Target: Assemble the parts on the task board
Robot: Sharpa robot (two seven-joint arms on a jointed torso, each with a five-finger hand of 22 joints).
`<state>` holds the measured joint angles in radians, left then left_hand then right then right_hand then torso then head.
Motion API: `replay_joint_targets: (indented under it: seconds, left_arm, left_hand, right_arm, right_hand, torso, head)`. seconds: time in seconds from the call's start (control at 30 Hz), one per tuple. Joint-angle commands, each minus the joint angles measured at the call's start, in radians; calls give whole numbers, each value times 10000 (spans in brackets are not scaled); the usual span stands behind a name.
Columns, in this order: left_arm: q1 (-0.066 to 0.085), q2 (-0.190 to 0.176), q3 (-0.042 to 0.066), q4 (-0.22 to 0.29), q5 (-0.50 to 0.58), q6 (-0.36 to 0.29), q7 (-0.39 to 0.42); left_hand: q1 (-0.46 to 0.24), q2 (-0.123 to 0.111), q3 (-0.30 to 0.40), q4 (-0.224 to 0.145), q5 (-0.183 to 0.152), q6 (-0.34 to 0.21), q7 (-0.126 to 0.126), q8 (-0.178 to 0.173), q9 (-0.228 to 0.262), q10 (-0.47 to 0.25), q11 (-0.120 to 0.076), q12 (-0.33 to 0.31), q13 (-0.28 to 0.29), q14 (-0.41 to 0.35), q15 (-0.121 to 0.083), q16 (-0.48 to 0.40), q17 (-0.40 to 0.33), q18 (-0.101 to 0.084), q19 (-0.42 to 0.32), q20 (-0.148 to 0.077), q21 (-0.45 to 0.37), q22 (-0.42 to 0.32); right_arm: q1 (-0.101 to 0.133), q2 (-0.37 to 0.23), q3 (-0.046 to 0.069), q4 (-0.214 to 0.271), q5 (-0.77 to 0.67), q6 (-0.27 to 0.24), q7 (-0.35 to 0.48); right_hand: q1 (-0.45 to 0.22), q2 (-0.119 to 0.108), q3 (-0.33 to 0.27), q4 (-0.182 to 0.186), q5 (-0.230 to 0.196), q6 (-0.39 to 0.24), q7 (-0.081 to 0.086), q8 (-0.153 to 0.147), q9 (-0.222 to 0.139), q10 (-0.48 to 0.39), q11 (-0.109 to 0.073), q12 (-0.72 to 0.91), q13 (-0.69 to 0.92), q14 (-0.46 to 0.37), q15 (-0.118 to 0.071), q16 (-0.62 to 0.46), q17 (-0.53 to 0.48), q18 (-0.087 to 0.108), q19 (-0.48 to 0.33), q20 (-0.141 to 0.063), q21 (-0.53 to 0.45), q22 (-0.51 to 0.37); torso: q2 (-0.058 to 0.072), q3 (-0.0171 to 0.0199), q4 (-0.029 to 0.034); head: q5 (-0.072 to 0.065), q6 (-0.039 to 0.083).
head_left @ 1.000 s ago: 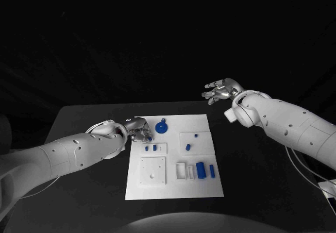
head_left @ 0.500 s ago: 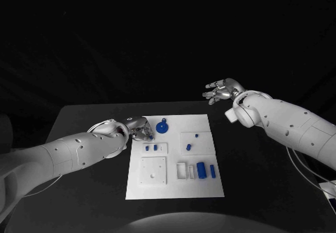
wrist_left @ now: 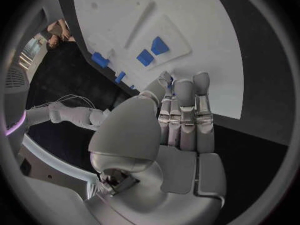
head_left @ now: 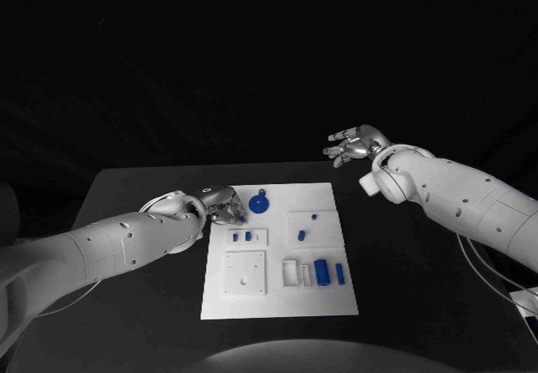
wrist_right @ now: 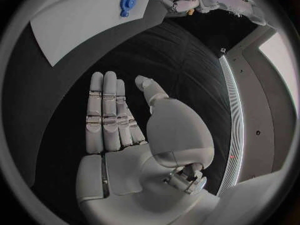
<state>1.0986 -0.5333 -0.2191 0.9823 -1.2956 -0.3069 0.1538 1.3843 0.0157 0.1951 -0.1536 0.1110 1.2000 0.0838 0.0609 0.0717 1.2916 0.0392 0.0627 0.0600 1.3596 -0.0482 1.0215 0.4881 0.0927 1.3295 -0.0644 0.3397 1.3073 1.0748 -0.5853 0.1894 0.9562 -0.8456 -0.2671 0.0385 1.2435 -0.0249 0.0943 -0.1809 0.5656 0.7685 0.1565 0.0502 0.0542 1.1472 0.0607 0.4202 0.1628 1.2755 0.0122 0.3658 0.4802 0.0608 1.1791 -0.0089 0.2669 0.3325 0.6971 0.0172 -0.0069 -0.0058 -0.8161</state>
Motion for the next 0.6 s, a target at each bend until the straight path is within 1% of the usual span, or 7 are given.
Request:
replay_joint_targets:
  seconds: [0.03, 0.07, 0.17, 0.33, 0.47, 0.6]
  left_arm:
    - [-2, 41, 0, 5, 26, 246, 41]
    - [-2, 45, 0, 4, 1, 303, 2]
    - [-2, 57, 0, -2, -60, 440, -92]
    - [-2, 81, -1, -11, -140, 652, -212]
    - [-1, 96, -2, -20, -171, 751, -258]
    - [-1, 114, -2, -57, -157, 775, -286]
  left_hand:
    - [18, 97, 52, -7, 29, 28, 37, 36, 10, -32, -9, -38, 2, 10, 22, -69, 14, 106, -8, -10, -36, 184]
    - [18, 97, 52, -7, 29, 28, 37, 36, 10, -32, -9, -38, 2, 10, 22, -69, 14, 106, -8, -10, -36, 184]
    - [14, 103, 53, -6, 18, 30, 36, 35, 10, -30, -10, -37, 3, 7, 25, -70, 15, 103, -14, -7, -37, 185]
    - [25, 104, 59, -22, 22, 32, 38, 34, 11, -25, -11, -36, 3, -4, 27, -69, 18, 94, -28, -6, -34, 188]
    - [25, 111, 61, -27, 21, 34, 39, 34, 12, -26, -12, -36, 3, -10, 33, -67, 20, 90, -39, -3, -33, 189]
    - [25, 111, 61, -27, 21, 34, 39, 34, 12, -26, -12, -36, 3, -10, 33, -67, 20, 90, -39, -3, -33, 189]
  right_arm:
    - [-1, 14, 7, -1, 10, 83, 41]
    - [-1, 15, 7, 0, 10, 85, 41]
    - [-1, 17, 7, 1, 10, 86, 41]
    - [-1, 13, 7, 1, 10, 84, 40]
    - [-1, 5, 7, -2, 10, 78, 43]
    - [-1, 1, 7, -5, 10, 73, 45]
  right_hand:
    - [-73, -4, 24, 29, 36, 38, 16, 38, 7, 28, -1, -14, -14, -19, -5, -32, -14, -45, 51, -4, -22, -12]
    - [-73, -4, 24, 29, 36, 38, 16, 38, 7, 28, -1, -14, -14, -19, -5, -32, -14, -45, 51, -4, -22, -12]
    - [-73, -4, 24, 29, 36, 38, 16, 38, 7, 28, -1, -14, -14, -19, -5, -32, -14, -45, 51, -4, -22, -12]
    - [-73, -4, 24, 29, 36, 38, 16, 38, 7, 28, -1, -14, -14, -19, -5, -32, -14, -45, 51, -4, -22, -12]
    - [-73, -4, 24, 29, 36, 38, 16, 38, 7, 28, -1, -14, -14, -19, -5, -32, -14, -45, 51, -4, -22, -12]
    - [-73, -4, 24, 29, 36, 38, 16, 38, 7, 28, -1, -14, -14, -19, -5, -32, -14, -45, 51, -4, -22, -12]
  torso:
    - [1, 3, 9]
    - [2, 7, 8]
    - [3, 1, 6]
    - [3, 5, 1]
    - [2, 0, 1]
    - [3, -3, -3]
  head:
    - [2, 8]
    - [2, 6]
    - [-9, 4]
    - [-2, -8]
    - [-38, 10]
    - [-34, 10]
